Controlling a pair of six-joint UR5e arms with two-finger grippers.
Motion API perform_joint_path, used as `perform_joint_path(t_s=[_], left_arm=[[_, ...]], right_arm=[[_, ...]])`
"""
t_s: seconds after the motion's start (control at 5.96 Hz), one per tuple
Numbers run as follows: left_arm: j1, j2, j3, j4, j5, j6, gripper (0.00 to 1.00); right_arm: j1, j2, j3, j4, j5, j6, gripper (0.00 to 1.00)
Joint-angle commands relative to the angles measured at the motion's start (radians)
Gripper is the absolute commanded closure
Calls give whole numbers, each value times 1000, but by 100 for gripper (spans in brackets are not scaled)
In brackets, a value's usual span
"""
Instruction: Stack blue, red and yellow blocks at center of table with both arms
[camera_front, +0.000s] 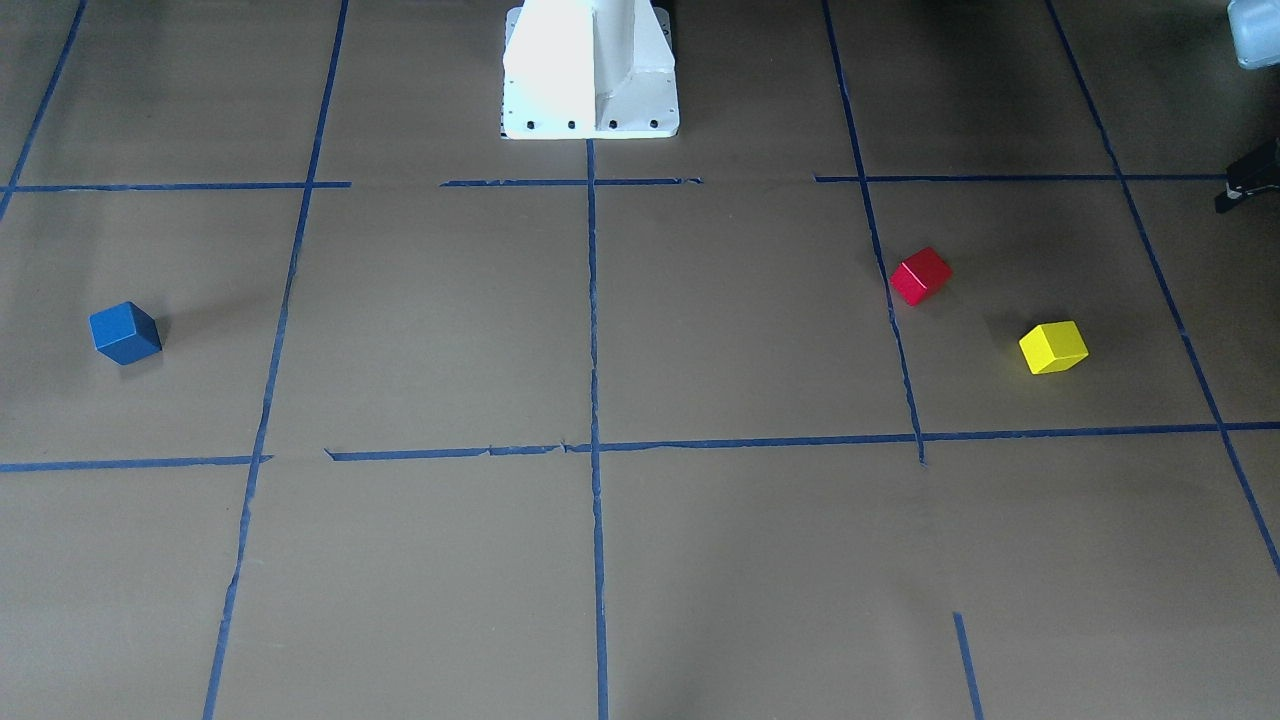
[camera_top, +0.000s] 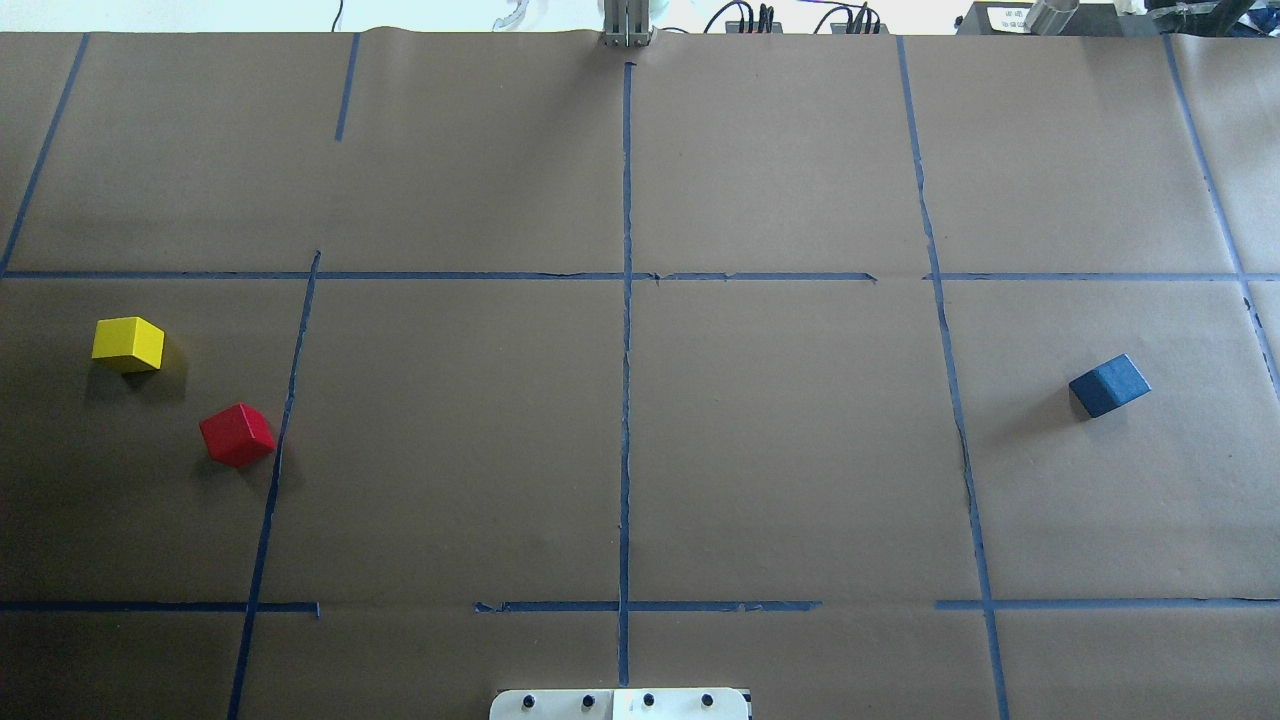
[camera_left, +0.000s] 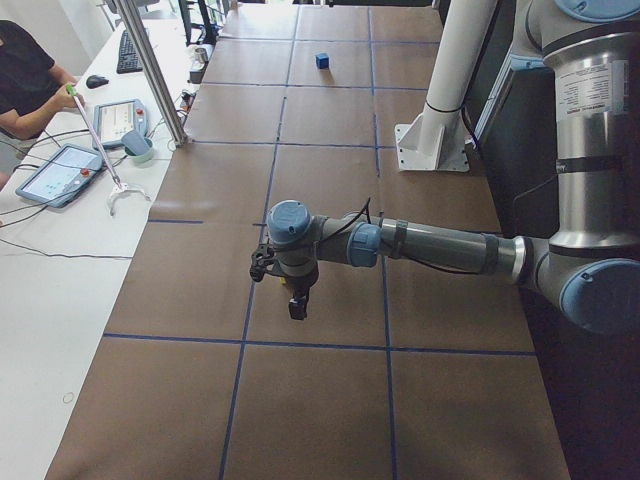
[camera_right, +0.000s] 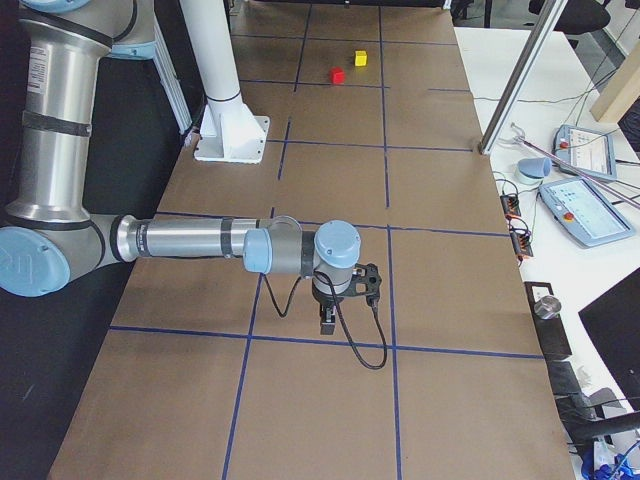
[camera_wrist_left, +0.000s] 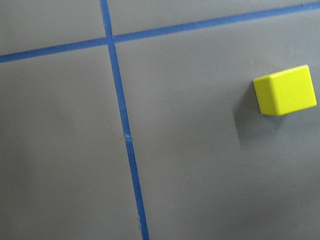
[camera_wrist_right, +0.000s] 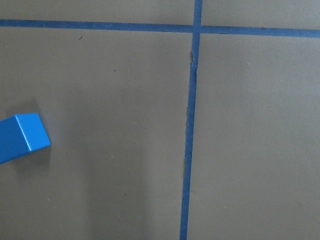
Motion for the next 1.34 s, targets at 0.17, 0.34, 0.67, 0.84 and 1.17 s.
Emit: perform_joint_path(t_s=[0.17, 0.34, 0.67, 0.84, 1.17], left_arm=[[0, 2, -20, -1, 5, -9, 0], [0, -4, -17, -1, -1, -20, 0], [0, -11, -22, -2, -12, -11, 0], [-2, -6, -19, -2, -12, -9, 0], [-2, 0, -7, -2, -13, -6, 0]], right_arm=[[-1, 5, -3, 4, 0, 8, 0], [-2, 5, -7, 69, 3, 9, 0], [-2, 0, -33, 116, 19, 5, 0], [-5, -6, -32, 117, 26, 3, 0], [-29, -9, -35, 146, 29, 8, 0]])
